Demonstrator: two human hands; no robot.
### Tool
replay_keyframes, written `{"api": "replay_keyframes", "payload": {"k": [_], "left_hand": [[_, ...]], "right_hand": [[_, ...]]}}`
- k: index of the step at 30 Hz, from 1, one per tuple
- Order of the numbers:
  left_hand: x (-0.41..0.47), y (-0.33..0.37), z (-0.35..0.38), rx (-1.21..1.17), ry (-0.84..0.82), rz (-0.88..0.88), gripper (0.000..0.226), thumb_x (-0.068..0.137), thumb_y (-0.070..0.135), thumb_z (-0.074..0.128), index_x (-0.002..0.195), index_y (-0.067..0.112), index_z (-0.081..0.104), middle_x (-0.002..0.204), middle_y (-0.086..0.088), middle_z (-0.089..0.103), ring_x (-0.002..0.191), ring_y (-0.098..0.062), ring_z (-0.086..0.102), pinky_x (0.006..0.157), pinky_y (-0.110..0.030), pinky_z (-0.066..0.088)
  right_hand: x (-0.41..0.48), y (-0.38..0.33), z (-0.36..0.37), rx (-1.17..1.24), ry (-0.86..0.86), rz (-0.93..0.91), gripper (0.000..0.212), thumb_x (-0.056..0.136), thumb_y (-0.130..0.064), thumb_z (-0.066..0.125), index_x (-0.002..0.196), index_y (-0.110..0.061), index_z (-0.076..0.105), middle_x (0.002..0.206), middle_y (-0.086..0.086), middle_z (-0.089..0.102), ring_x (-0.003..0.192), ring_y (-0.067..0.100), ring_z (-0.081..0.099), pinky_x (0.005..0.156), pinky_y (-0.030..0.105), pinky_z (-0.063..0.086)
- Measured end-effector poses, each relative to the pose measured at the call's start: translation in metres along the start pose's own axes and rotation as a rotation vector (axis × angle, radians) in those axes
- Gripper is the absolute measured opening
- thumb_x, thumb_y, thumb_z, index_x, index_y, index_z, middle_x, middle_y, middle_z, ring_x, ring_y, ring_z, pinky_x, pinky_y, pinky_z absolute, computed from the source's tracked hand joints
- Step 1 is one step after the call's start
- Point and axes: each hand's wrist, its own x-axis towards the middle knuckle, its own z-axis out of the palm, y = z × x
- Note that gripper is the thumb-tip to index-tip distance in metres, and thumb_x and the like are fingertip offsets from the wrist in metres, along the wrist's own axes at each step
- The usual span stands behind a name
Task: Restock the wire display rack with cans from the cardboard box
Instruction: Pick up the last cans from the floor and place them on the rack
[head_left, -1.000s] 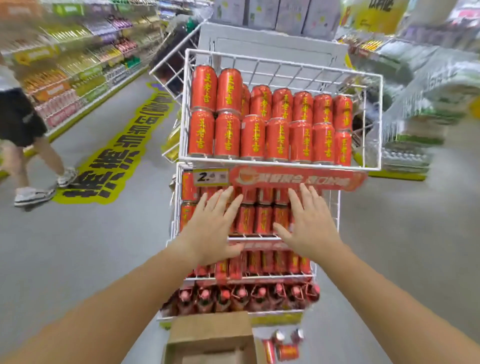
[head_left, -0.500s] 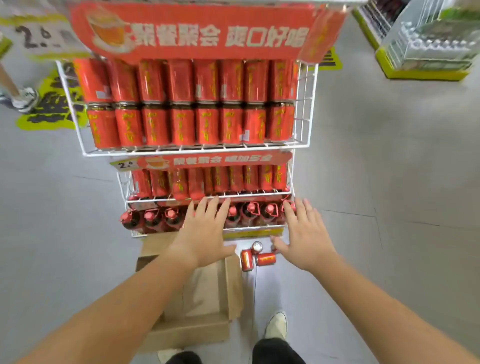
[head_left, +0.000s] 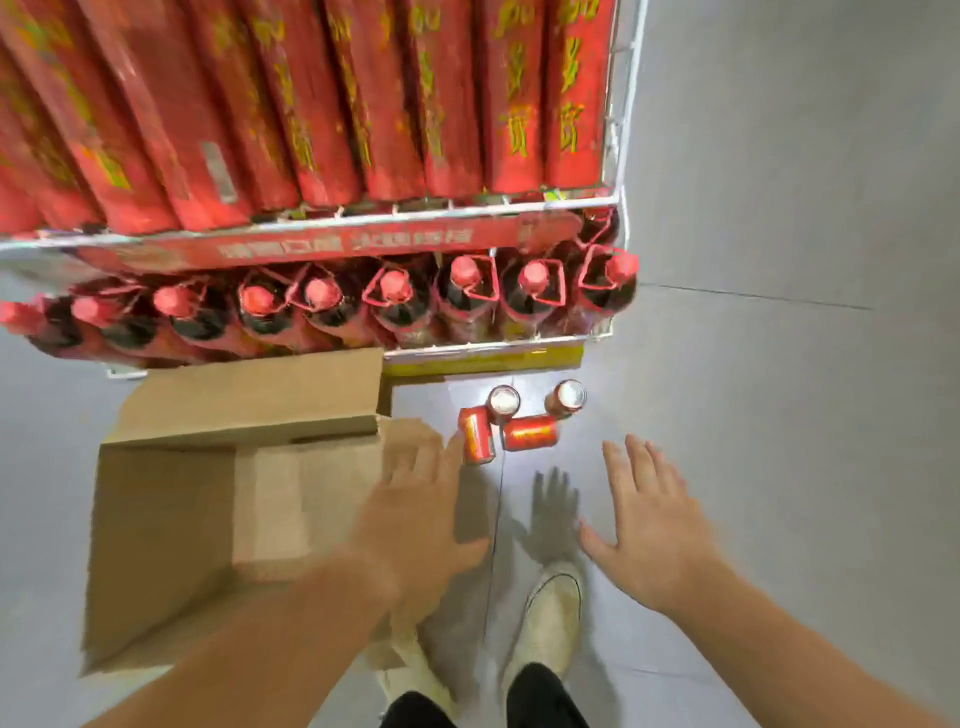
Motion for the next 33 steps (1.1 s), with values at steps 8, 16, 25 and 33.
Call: {"api": "replay_keyframes", "payload": {"k": [8, 16, 25, 33], "left_hand": [[0.173, -0.022, 0.145, -0.165, -0.044, -0.029, 0.111, 0.077, 0.061, 0.073, 0.156, 0.02, 0.007, 0.148, -0.004, 0.032, 0.132, -0.025, 0.042, 0.105, -0.037, 0.043], [0.301, -0.043, 0.214, -0.451, 0.159, -0.209, 0.111, 0.073, 0.046, 0.084, 0.158, 0.021, 0.016, 0.146, -0.009, 0.038, 0.137, -0.031, 0.04, 0.108, -0.045, 0.041], [0.347, -0.055, 0.238, -0.644, 0.308, -0.079, 0.074, 0.063, 0.04, 0.093, 0.13, 0.037, 0.061, 0.128, 0.009, 0.063, 0.121, -0.018, 0.054, 0.106, -0.051, 0.043], [0.328, -0.038, 0.186, -0.909, 0.177, -0.191, 0.053, 0.068, 0.037, 0.09, 0.115, 0.033, 0.067, 0.109, 0.013, 0.07, 0.097, -0.007, 0.065, 0.09, -0.033, 0.053]], "right_hand": [[0.155, 0.033, 0.162, 0.051, -0.012, 0.034, 0.105, 0.071, -0.074, 0.005, 0.159, -0.016, -0.001, 0.166, 0.011, 0.005, 0.154, 0.029, 0.003, 0.123, 0.038, 0.007], [0.283, 0.072, 0.228, 0.41, 0.167, 0.123, 0.088, 0.089, -0.047, 0.064, 0.155, -0.008, 0.02, 0.152, 0.014, 0.035, 0.142, 0.031, 0.03, 0.116, 0.042, 0.027], [0.351, 0.081, 0.236, 1.155, 0.294, 0.107, 0.061, 0.073, -0.002, 0.085, 0.125, -0.018, 0.057, 0.112, -0.008, 0.068, 0.1, -0.007, 0.063, 0.09, 0.014, 0.05], [0.328, 0.085, 0.196, 1.278, 0.264, 0.109, 0.043, 0.073, -0.011, 0.086, 0.112, -0.016, 0.067, 0.105, 0.002, 0.074, 0.092, 0.01, 0.071, 0.078, 0.021, 0.055]]}}
